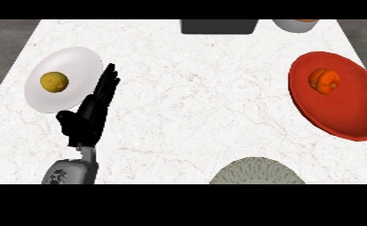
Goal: Pick the squash from the placemat and place it in the bowl
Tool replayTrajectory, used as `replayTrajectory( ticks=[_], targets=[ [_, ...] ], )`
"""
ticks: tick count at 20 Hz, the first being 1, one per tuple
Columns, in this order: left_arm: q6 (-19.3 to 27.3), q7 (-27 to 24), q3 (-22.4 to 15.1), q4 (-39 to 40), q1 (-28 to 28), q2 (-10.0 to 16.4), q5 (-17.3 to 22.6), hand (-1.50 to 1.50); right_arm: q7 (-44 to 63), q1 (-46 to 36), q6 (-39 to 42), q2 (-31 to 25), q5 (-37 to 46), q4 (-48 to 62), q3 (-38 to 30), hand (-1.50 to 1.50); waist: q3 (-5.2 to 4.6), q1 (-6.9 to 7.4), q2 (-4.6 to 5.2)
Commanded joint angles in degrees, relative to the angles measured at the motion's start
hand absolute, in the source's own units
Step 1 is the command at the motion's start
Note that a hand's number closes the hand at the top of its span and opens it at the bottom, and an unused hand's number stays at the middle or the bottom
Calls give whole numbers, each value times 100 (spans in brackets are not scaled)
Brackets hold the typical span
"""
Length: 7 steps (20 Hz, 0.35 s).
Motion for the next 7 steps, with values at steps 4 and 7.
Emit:
replayTrajectory(
  ticks=[4,7],
  targets=[
    [189,-161,-58,310,-300,-205,-170,0,-674,377,657,-283,-29,286,111,-150,1,-9,7],
    [-35,103,-130,-309,175,-62,-45,0,-834,545,604,-183,-44,254,181,-150,2,22,-2]
  ],
)
